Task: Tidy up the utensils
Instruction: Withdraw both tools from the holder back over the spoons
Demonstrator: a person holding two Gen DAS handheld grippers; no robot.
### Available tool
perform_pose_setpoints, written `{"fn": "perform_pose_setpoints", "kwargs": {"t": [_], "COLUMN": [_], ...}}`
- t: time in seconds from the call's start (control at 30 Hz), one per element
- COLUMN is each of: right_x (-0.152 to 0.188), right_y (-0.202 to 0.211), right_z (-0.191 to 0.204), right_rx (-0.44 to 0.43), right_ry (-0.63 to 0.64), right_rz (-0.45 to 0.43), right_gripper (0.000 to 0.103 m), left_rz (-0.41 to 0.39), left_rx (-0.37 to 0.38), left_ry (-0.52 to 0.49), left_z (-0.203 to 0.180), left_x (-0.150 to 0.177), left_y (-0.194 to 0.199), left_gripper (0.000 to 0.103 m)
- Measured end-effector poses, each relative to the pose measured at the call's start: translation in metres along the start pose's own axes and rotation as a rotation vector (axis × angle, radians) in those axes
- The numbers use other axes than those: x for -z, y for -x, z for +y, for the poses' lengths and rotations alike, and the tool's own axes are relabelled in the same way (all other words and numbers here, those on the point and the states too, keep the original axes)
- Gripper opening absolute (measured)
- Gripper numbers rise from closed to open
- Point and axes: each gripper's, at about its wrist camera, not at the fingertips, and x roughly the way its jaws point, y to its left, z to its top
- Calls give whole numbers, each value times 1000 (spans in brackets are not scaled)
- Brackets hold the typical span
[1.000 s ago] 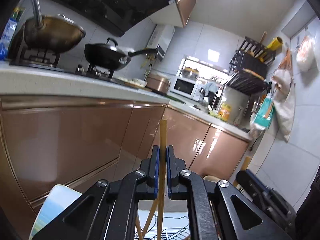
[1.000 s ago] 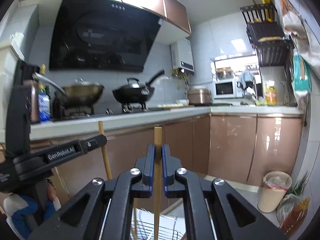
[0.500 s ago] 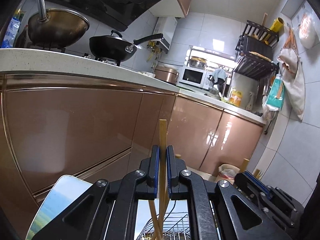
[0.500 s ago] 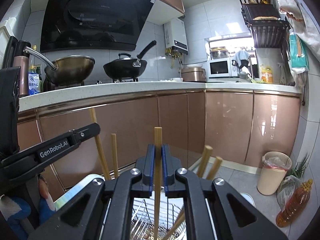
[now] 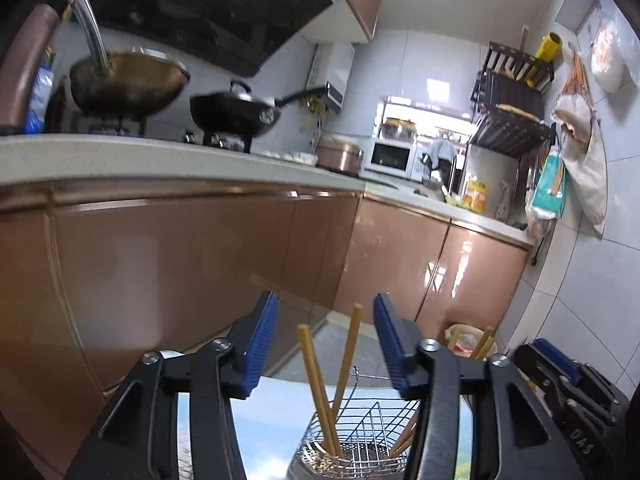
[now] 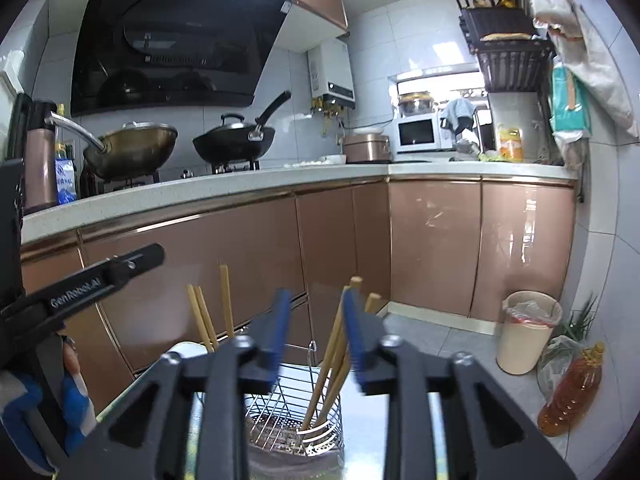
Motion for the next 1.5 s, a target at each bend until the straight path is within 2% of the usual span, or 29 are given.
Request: {"fn": "perform_pose_setpoints", "kwargs": {"t": [0.07,0.2,0.53,0.8,1.0,1.17,1.5], "right_x": [-6,-17,-32,-27,-11,5,44], "right_y": [18,57,146,187,202,208,200], "right_z": [0,6,30,50,58,62,62], "right_rx": [10,31,49,56,46,41,14], "right_ry": [-3,3,24,14,-3,-13,-58], "right_rz": [-16,-37,-58,-23,43,107,223], "right_gripper": [38,49,49,49,49,49,49], "left_rz": [-9,-31,12,66,118,163,240], "left_rx": [-4,-24,-61,-61,-61,-89,-87], "left_ry": [-12,-27,-53,-78,-64,-73,-76], "left_z": [2,11,38,57,73,85,93], "left_x": [-7,-18,-24,-17,-4,13,43], "left_y": [16,55,132,182,202,209,210], "left_gripper": [68,79,80,80,80,80,80]}}
